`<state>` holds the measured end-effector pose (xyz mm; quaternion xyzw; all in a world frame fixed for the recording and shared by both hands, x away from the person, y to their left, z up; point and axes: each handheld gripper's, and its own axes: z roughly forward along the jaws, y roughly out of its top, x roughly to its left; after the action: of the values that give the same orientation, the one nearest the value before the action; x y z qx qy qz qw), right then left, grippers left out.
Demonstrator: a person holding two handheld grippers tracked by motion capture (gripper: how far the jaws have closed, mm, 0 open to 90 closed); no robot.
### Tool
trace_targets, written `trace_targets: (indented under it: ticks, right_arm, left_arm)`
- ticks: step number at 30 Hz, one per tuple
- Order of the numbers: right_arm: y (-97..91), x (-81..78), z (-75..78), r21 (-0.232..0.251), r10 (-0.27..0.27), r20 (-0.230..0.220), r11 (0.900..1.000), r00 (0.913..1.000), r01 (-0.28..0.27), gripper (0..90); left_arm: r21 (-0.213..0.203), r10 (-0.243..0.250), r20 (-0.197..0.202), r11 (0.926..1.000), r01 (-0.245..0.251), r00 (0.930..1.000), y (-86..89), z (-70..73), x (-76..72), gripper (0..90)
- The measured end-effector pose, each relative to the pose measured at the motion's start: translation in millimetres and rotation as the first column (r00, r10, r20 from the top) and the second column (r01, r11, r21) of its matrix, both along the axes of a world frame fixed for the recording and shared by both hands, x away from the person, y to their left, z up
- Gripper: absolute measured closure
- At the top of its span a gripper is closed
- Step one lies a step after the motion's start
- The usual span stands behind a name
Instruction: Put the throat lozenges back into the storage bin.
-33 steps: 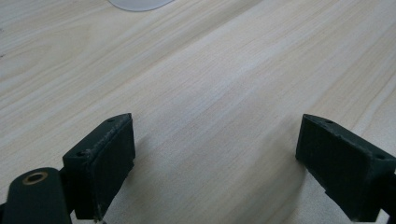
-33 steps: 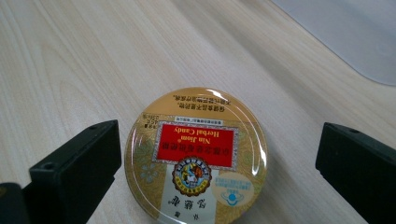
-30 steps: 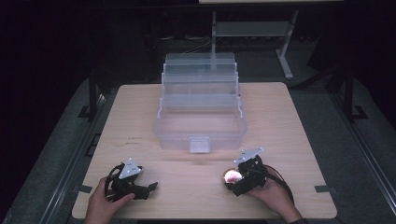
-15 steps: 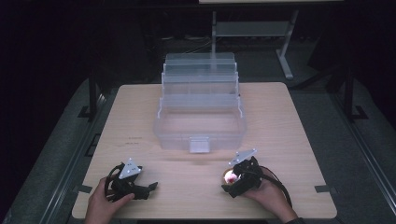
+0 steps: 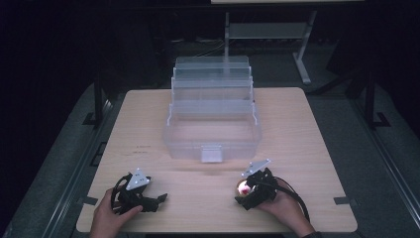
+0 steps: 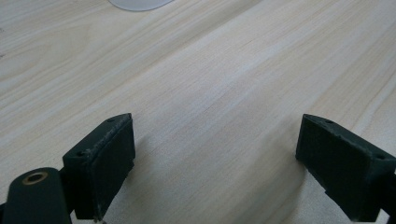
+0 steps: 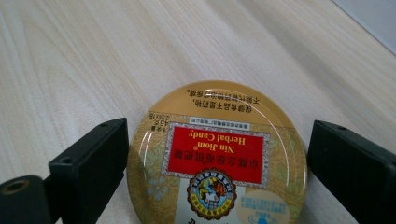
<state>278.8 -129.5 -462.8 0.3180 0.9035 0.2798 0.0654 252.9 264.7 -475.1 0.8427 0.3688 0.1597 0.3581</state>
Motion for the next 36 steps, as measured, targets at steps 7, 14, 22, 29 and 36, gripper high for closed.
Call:
trace_targets:
  ticks: [7,14,22,29,36]
  right_arm:
    - [-0.4,-0.2,-0.2,-0.013,0.002,-0.001,0.9999,1.0,-0.002,8.8]
    - [-1.1,-0.9,0.8,-0.017,0.002,0.002,0.9999,1.0,-0.002,11.7]
    - [-0.8,-1.9,1.5,-0.02,0.005,0.004,0.9998,1.0,-0.005,13.8]
    - [-1.2,-2.8,2.6,-0.017,0.011,0.013,0.9998,0.9999,-0.01,18.9]
    - [-1.6,-2.6,2.8,-0.018,0.012,0.01,0.9998,0.9999,-0.012,19.4]
  left_arm:
    - [0.001,0.0,0.0,1.0,0.0,1.0,0.0,0.0,-0.1,10.9]
    - [0.001,0.0,0.0,1.0,0.0,1.0,0.0,0.0,-0.2,10.9]
    - [0.0,0.0,0.0,1.0,0.0,1.0,0.0,0.1,-0.4,10.9]
    - [0.0,0.0,-0.001,1.0,0.0,1.0,0.0,0.1,-0.6,10.9]
    - [0.001,0.0,-0.001,1.0,0.0,1.0,0.0,0.1,-0.6,10.9]
